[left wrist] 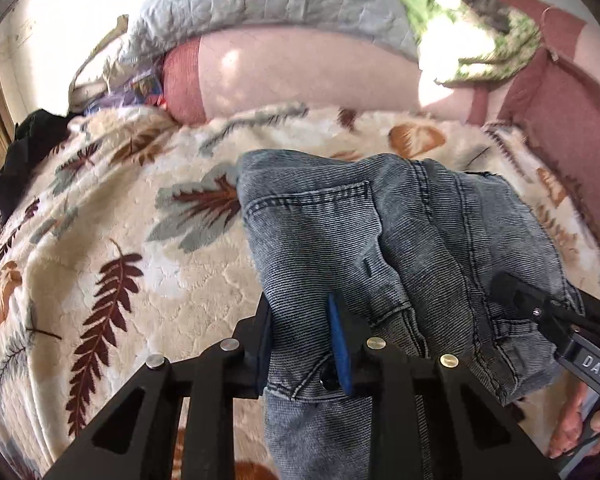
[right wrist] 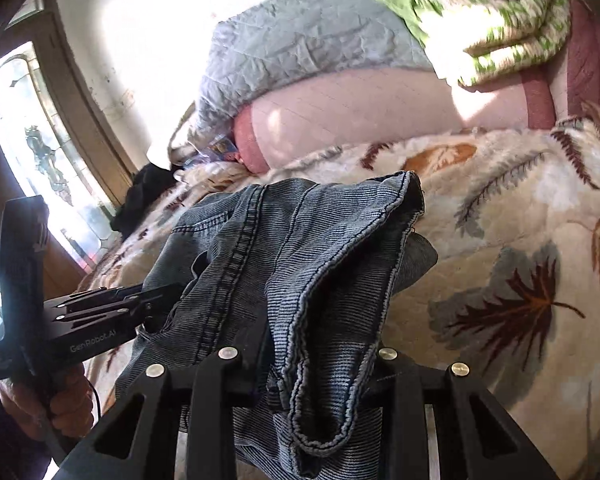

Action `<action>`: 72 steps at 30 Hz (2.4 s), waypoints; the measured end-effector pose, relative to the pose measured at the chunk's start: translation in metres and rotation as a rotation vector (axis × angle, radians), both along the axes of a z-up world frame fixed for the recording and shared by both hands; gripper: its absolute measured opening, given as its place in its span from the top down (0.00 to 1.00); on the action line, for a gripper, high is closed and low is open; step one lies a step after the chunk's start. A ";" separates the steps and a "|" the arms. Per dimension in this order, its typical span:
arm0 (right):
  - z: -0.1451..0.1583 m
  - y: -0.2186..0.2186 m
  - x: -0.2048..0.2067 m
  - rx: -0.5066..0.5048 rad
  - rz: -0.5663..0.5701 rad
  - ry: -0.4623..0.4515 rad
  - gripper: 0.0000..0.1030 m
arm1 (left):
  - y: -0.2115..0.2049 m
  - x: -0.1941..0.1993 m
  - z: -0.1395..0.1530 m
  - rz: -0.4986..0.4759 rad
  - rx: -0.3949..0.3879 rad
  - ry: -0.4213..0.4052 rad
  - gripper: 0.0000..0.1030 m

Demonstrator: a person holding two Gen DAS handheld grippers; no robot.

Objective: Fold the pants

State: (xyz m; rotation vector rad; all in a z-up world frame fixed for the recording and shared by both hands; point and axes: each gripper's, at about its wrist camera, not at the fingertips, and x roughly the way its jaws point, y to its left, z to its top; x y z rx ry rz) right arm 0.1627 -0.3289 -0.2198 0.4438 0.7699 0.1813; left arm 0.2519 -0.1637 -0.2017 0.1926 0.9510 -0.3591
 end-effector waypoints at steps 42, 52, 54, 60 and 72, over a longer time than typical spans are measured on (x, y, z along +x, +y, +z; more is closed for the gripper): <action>0.141 0.079 -0.221 -0.241 -0.181 -0.230 0.33 | 0.092 -0.249 0.142 0.245 0.035 -0.381 0.23; 0.157 0.086 -0.245 -0.242 -0.185 -0.277 0.31 | 0.094 -0.270 0.156 0.247 0.027 -0.426 0.15; 0.158 0.087 -0.246 -0.241 -0.183 -0.281 0.31 | 0.094 -0.272 0.157 0.247 0.027 -0.427 0.15; 0.158 0.088 -0.248 -0.241 -0.182 -0.284 0.31 | 0.096 -0.273 0.157 0.261 0.030 -0.429 0.15; 0.156 0.093 -0.247 -0.265 -0.172 -0.290 0.31 | 0.097 -0.272 0.158 0.274 0.029 -0.428 0.14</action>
